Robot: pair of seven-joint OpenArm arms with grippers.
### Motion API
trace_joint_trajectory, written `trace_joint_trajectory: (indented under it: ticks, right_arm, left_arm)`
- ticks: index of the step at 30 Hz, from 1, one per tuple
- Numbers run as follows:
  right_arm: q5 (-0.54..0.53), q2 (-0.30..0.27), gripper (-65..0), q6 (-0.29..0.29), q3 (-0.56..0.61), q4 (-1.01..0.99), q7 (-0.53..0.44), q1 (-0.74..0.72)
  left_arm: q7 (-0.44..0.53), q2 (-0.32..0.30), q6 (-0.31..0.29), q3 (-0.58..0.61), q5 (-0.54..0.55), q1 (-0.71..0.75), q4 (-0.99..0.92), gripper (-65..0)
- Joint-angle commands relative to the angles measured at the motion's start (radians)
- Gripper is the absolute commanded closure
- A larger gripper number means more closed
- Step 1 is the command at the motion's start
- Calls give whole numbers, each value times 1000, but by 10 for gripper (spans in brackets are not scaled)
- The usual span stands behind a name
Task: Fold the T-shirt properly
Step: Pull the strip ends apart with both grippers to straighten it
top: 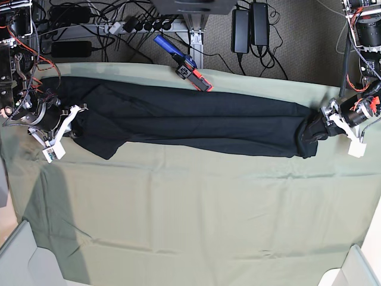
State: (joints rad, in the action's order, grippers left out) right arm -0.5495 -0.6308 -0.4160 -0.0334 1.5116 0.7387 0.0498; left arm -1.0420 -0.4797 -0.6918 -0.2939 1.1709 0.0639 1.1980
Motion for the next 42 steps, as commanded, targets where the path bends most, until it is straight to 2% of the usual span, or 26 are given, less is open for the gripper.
trace_joint_trajectory:
  ticks: [1, 12, 14, 18, 21, 29, 35, 42]
  right_arm:
    - [7, -20, 0, 0, -13, 6, 10, -8]
    - [7, -20, 0, 0, -13, 6, 10, -8]
    - [7, -20, 0, 0, -13, 6, 10, -8]
    - [7, -20, 0, 0, -13, 6, 10, -8]
    - [7, -20, 0, 0, -13, 6, 10, -8]
    - [4, -20, 0, 1, -13, 12, 10, -9]
    - [-54, -20, 0, 1, -29, 20, 10, -10]
    - [-112, -16, 0, 1, -78, 44, 11, -11]
  left_arm:
    - [-14, -13, -6, -2, 0, -8, 10, -409]
    - [-34, 0, -6, 39, -1, -8, 10, -399]
    - [-36, 0, -6, 69, -5, -8, 10, -333]
    - [-8, 0, -6, 111, -42, -8, 10, -92]
    - [30, 0, -6, 111, -77, -9, 10, 0]
    - [28, -21, -6, 74, -87, -11, 19, 0]
    - [12, -38, -6, -37, -68, -11, 57, 0]
    - [18, -65, -6, -45, -69, -16, 62, 0]
